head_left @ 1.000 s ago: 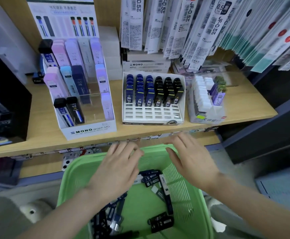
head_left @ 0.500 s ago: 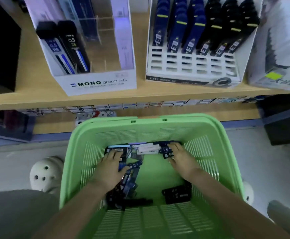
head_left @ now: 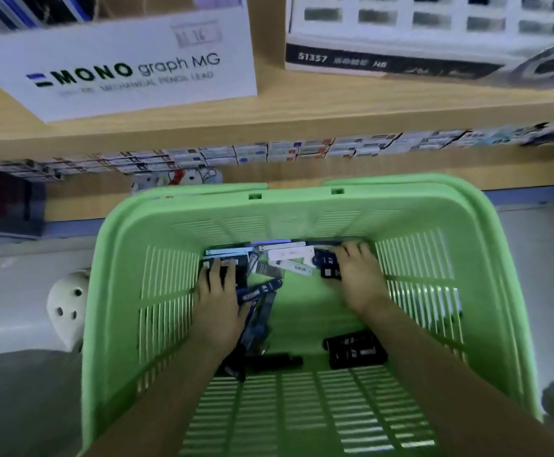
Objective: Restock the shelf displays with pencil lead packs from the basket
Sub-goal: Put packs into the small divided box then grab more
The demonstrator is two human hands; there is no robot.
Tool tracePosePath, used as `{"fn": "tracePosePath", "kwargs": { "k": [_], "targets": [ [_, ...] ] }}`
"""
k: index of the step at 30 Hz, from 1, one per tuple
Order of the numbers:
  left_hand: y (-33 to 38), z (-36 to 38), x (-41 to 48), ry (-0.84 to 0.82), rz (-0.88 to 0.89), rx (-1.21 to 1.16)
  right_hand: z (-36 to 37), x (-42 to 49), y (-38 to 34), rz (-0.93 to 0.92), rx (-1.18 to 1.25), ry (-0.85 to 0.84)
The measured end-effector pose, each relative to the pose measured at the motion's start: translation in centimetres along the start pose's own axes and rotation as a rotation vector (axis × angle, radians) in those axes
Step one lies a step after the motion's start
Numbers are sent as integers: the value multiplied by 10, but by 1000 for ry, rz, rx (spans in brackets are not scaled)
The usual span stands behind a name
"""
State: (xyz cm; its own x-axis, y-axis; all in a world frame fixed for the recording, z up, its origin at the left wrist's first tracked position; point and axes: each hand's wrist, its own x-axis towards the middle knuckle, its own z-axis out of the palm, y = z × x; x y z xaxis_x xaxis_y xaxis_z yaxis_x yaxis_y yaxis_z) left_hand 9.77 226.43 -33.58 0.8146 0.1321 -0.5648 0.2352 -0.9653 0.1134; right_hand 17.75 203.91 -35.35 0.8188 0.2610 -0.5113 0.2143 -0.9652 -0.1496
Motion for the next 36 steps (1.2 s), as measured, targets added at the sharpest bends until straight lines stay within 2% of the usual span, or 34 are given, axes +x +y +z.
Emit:
{"fn": "tracePosePath", "kwargs": {
  "k": [3, 7, 12, 16, 20, 22, 25, 27, 30, 33, 36],
  "targets": [
    [-1, 8, -4, 67, -47, -55, 3, -2, -1, -36, 13, -40],
    [-1, 10, -1, 31, -109, -112, 10, -7, -5, -49, 118, -53],
    [13, 7, 3, -49, -147, -489, 8, -12, -9, 11, 240, -45],
    [21, 9, 5, -73, -163, -584, 5, -14, -11, 81, 320, -22],
    [31, -1, 4, -75, -292, -968, 0, -16, -20, 32, 365, 221],
    [34, -4, 5, -120, -324, -1158, -7, -17, -32, 2, 426, 268],
    [37, -4, 7, -195, -353, -1271, -18, -18, -56, 59, 886, 25],
    [36, -4, 4, -212, -338, -1346, -20, -18, -69, 94, 1125, -32],
    [34, -5, 0, -292, -334, -1511, -26, -17, -83, 111, 1126, -56],
    [40, -20, -7, -368, -291, -1563, -31, -15, -92, 148, 1105, -130],
    [43, -35, -12, -329, -272, -1598, -36, -17, -92, 115, 1146, -229]
  ]
}}
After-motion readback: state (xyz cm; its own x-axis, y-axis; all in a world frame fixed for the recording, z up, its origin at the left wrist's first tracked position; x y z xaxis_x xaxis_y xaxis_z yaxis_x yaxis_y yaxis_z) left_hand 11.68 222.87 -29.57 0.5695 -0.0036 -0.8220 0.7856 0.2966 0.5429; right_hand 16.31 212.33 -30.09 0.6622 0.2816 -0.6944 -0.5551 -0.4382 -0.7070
